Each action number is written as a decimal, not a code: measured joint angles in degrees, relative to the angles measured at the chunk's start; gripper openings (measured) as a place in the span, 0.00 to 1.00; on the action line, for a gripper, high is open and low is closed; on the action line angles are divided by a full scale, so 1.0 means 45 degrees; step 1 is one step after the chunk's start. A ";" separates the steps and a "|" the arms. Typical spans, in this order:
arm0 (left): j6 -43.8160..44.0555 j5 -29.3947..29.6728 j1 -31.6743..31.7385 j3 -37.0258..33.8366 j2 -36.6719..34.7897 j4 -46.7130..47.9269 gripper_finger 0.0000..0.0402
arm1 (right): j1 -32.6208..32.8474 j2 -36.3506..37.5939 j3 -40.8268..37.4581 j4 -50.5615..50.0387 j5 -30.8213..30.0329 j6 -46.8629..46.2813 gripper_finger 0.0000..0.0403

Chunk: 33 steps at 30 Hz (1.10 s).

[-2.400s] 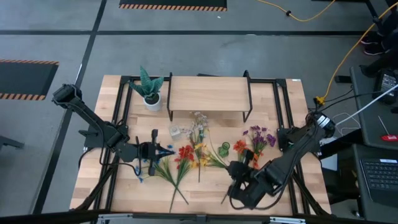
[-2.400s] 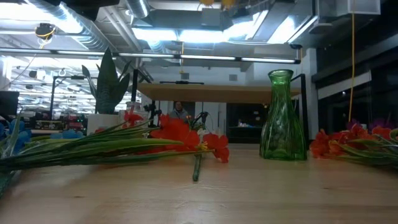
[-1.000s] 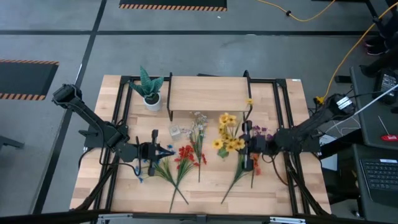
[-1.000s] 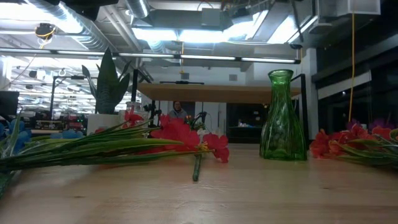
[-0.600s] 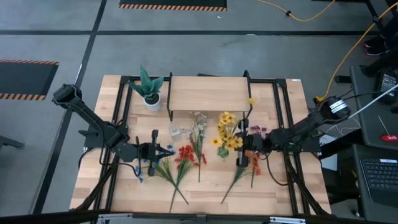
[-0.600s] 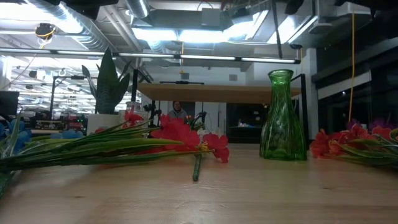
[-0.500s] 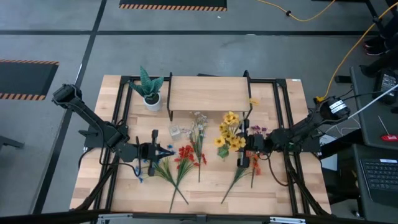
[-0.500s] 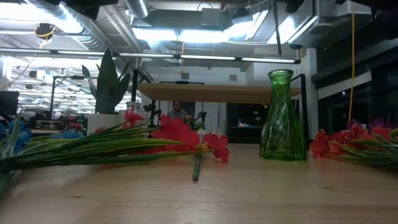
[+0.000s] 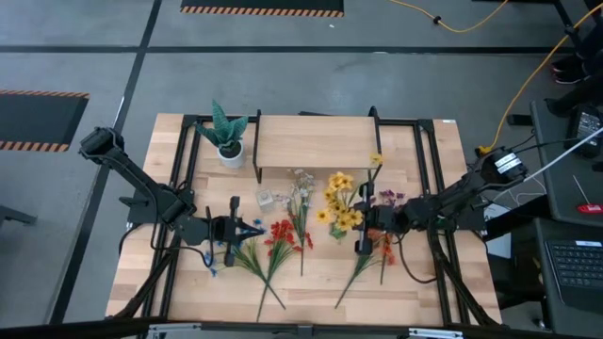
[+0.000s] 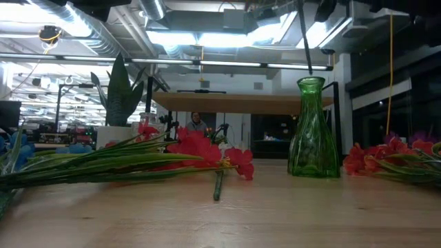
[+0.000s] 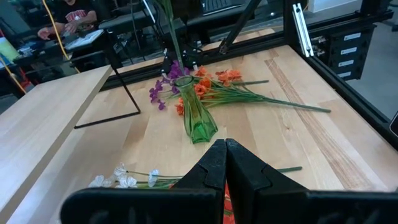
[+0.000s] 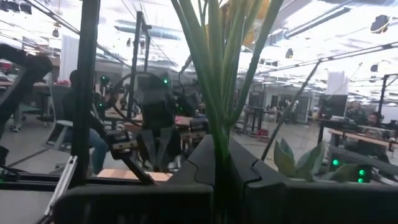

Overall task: Pick and place flowers into a vace then onto a shelf
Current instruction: Put the yellow flowers into the green vase

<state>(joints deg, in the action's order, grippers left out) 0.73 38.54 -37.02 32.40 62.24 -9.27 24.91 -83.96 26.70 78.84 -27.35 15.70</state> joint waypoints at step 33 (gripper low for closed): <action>0.0228 -0.0015 -0.0002 0.0000 0.0000 0.0002 0.01 | 0.0332 -0.0599 -0.1098 0.2333 0.0000 0.0287 0.01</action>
<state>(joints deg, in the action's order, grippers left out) 1.76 38.48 -37.04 32.40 62.24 -9.26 26.40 -86.65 21.76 89.34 -27.35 16.99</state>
